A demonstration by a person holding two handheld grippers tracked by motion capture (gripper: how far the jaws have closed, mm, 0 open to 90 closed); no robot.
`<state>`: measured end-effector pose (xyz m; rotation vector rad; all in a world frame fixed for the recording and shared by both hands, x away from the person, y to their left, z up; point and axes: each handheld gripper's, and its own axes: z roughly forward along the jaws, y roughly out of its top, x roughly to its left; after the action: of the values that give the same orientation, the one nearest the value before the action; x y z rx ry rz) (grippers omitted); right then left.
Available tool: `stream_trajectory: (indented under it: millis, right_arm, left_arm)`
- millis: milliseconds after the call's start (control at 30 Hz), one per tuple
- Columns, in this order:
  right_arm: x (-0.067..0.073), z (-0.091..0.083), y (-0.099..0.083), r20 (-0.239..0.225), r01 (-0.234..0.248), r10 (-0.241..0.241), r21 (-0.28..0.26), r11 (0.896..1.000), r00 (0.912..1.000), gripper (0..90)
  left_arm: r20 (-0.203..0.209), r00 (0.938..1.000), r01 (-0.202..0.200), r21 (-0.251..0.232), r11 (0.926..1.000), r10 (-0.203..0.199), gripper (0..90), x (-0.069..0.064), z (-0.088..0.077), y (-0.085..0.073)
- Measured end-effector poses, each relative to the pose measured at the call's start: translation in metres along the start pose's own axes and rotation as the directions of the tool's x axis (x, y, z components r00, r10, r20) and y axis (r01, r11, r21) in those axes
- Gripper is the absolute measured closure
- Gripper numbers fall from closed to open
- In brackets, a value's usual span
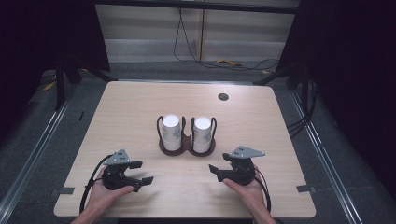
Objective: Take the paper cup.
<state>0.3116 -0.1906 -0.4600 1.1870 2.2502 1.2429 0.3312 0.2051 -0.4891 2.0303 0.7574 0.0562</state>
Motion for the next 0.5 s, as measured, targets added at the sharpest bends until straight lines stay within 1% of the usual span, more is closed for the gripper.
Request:
stream_trajectory:
  millis: [33,100,167,233,267,333,400,433,500]
  right_arm:
    - [0.000,0.000,0.002,-0.009,0.000,0.000,-0.003,1.000,1.0000,28.2]
    - [0.000,-0.001,0.005,-0.021,0.005,-0.005,-0.010,1.000,0.9998,28.6]
    - [0.001,-0.002,0.009,-0.033,0.013,-0.014,-0.005,1.000,0.9994,30.0]
    - [0.000,-0.002,0.012,-0.043,0.012,-0.013,-0.009,1.000,0.9990,30.7]
    - [0.001,-0.002,0.013,-0.044,0.010,-0.010,0.000,1.000,0.9990,30.8]
    - [0.002,-0.001,0.016,-0.051,0.011,-0.011,-0.001,1.000,0.9986,31.7]
    - [0.003,0.001,0.019,-0.067,0.016,-0.015,0.010,1.000,0.9976,31.7]
    - [0.003,0.001,0.019,-0.067,0.016,-0.015,0.010,1.000,0.9976,31.7]
    - [0.006,0.004,0.025,-0.091,0.021,-0.021,-0.005,1.000,0.9956,33.5]
  left_arm:
    - [0.004,1.0000,0.001,0.004,1.0000,-0.001,18.9,-0.001,-0.001,0.000]
    - [0.006,0.9999,-0.010,0.011,0.9999,0.010,19.4,-0.002,-0.001,0.000]
    - [0.005,1.0000,-0.006,0.011,0.9999,0.006,20.6,-0.003,-0.001,0.000]
    - [0.002,1.0000,-0.004,0.013,0.9999,0.003,20.4,-0.003,-0.001,0.000]
    - [0.002,1.0000,-0.003,0.011,0.9999,0.003,20.3,-0.003,-0.002,0.000]
    - [0.008,1.0000,-0.005,0.009,1.0000,0.005,20.3,-0.003,-0.002,0.001]
    - [0.010,0.9999,-0.006,0.010,0.9999,0.006,20.3,-0.003,-0.002,0.001]
    - [0.010,0.9999,-0.006,0.010,0.9999,0.006,20.3,-0.003,-0.002,0.001]
    - [0.017,0.9998,-0.007,0.009,0.9999,0.007,20.4,-0.003,-0.002,0.000]
